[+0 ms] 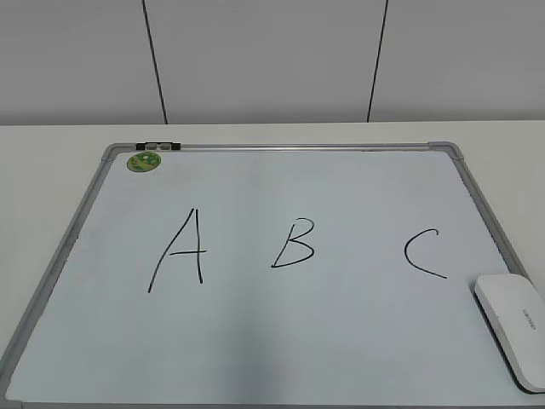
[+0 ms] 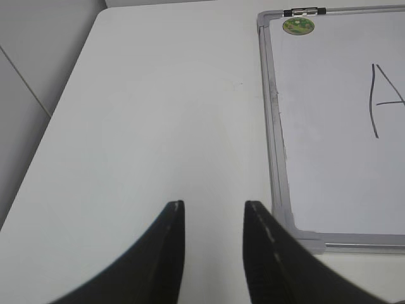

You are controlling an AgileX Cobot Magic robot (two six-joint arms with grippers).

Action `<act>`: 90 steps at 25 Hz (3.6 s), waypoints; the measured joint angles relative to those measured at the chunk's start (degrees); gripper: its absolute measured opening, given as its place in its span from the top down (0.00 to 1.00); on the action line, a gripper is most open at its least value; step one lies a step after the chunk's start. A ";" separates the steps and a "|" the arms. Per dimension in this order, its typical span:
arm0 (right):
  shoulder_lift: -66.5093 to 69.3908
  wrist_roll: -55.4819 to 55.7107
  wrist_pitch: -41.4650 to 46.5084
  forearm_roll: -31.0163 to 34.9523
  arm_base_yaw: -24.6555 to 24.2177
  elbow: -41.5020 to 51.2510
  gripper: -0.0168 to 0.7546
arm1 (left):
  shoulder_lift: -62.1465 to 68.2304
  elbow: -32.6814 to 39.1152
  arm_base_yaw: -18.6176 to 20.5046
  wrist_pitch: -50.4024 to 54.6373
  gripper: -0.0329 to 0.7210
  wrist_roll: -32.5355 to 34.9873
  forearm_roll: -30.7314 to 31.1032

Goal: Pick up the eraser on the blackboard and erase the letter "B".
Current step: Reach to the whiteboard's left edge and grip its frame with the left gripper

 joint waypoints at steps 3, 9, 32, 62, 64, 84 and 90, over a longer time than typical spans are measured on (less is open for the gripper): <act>0.00 0.00 0.00 0.00 0.00 0.00 0.24 | 0.00 0.00 0.00 0.00 0.65 0.00 0.00; 0.00 0.00 0.00 0.00 0.00 0.00 0.24 | 0.00 0.00 0.00 0.00 0.65 0.00 0.00; 0.00 0.00 0.00 0.00 0.00 0.00 0.24 | 0.00 0.00 0.00 0.00 0.64 0.00 0.00; 0.00 0.00 -0.11 0.00 0.00 0.00 0.24 | 35.35 -9.01 0.00 -19.45 0.17 0.00 -3.27; 0.00 0.00 -0.11 0.00 0.00 0.00 0.24 | 40.27 -11.43 0.00 -19.71 0.17 0.00 -4.06; 0.00 0.00 -0.11 0.00 0.00 0.00 0.24 | 88.68 -37.50 0.00 -10.19 0.20 7.18 -14.25; 0.00 0.00 -0.02 0.00 0.00 0.00 0.24 | 100.23 -40.63 0.00 -9.90 0.28 7.26 -14.75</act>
